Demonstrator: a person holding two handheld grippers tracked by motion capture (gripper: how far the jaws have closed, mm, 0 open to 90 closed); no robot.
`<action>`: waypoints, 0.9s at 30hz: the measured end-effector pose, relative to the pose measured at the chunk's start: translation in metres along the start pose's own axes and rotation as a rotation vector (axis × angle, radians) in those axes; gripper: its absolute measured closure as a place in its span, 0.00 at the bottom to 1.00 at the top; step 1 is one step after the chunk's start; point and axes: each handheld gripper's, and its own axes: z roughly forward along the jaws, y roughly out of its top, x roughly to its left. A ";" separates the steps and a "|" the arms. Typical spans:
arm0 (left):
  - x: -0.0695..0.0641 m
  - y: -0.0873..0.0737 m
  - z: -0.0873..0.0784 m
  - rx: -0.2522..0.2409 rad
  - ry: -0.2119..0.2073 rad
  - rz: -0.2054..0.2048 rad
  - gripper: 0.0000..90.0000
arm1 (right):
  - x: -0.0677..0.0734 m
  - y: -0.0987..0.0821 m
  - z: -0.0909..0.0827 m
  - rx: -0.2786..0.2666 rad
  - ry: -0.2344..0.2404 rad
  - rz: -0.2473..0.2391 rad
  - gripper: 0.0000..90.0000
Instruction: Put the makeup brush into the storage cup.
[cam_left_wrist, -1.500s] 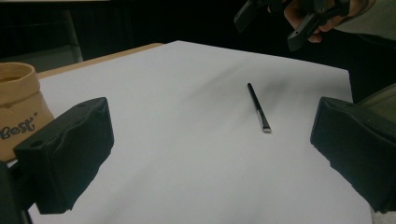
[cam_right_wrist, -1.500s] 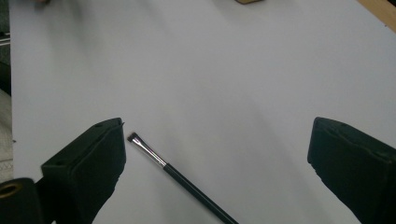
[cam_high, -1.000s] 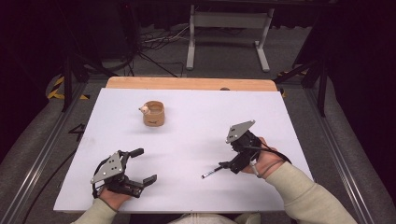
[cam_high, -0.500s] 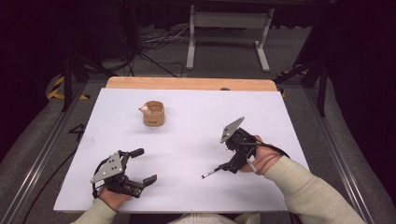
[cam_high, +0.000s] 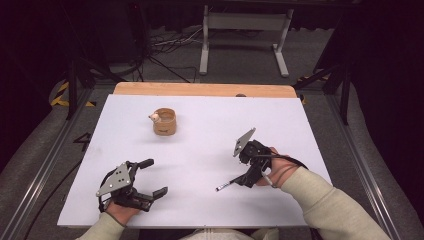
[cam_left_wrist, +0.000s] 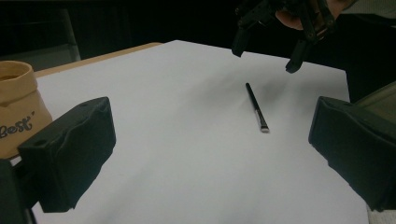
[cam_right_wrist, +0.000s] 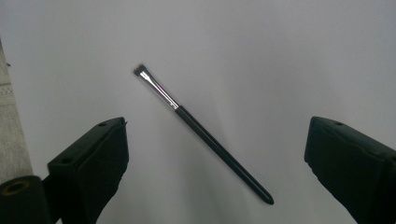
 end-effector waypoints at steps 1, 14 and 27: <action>0.000 0.000 0.000 0.002 -0.002 -0.003 0.02 | 0.000 0.000 0.002 0.007 0.004 -0.004 0.09; 0.000 0.000 0.000 0.001 -0.006 -0.005 0.02 | 0.002 -0.003 0.027 0.068 0.026 -0.028 0.15; 0.000 0.000 0.000 0.004 -0.008 -0.003 0.02 | -0.001 -0.007 0.040 0.097 0.022 -0.037 0.21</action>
